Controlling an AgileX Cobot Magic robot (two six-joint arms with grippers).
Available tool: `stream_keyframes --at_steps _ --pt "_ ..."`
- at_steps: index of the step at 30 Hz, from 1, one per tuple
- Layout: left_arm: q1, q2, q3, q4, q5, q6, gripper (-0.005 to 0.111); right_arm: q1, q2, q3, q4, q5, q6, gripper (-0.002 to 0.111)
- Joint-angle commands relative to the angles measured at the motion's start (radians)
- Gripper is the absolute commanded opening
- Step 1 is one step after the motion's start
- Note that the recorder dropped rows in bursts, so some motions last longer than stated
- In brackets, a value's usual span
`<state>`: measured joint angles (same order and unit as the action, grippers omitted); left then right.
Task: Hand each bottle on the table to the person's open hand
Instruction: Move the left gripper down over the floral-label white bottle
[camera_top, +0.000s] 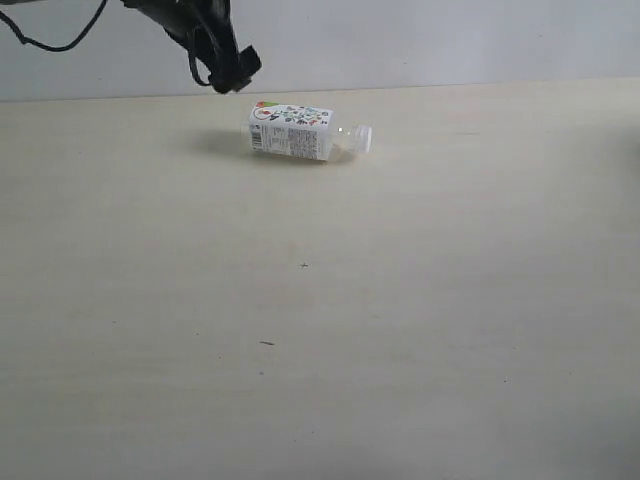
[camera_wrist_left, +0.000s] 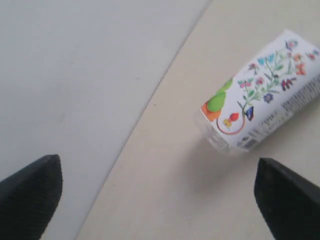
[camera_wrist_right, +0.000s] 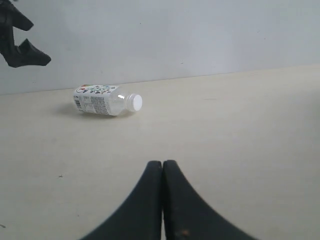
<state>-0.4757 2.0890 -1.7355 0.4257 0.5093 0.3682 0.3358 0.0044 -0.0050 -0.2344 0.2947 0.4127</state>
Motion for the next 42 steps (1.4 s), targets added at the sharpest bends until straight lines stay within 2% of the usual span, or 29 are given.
stream_keyframes --at_steps 1,4,10,23,25,27,28,29,31,32,42 --pt "-0.006 0.05 0.002 -0.015 -0.004 0.179 0.105 0.001 -0.004 0.005 0.0 -0.007 -0.001 0.0" --pt "-0.006 0.064 0.002 -0.028 0.035 0.19 0.105 0.001 -0.004 0.005 0.0 -0.007 -0.001 0.0" --pt "-0.01 0.087 0.002 -0.122 0.102 0.451 0.105 0.001 -0.004 0.005 0.0 -0.007 -0.001 0.0" --pt "-0.002 0.087 -0.099 -0.348 0.131 0.758 0.104 0.001 -0.004 0.005 0.0 -0.007 -0.001 0.0" --pt "0.0 0.09 -0.169 -0.403 0.212 0.807 0.1 0.001 -0.004 0.005 0.0 -0.007 -0.001 0.0" --pt "0.011 0.113 -0.256 -0.454 0.308 0.829 0.089 0.001 -0.004 0.005 0.0 -0.007 -0.001 0.0" --pt "0.026 0.14 -0.318 -0.482 0.353 0.817 0.079 0.001 -0.004 0.005 0.0 -0.007 -0.001 0.0" --pt "0.033 0.153 -0.347 -0.503 0.358 0.805 0.073 0.001 -0.004 0.005 0.0 -0.007 -0.001 0.0" --pt "0.048 0.188 -0.395 -0.582 0.309 0.772 0.055 0.001 -0.004 0.005 0.0 -0.007 -0.001 0.0" --pt "0.048 0.193 -0.395 -0.584 0.286 0.772 0.051 0.001 -0.004 0.005 0.0 -0.007 -0.001 0.0" --pt "0.05 0.207 -0.395 -0.582 0.304 0.774 0.048 0.001 -0.004 0.005 0.0 -0.007 -0.001 0.0"
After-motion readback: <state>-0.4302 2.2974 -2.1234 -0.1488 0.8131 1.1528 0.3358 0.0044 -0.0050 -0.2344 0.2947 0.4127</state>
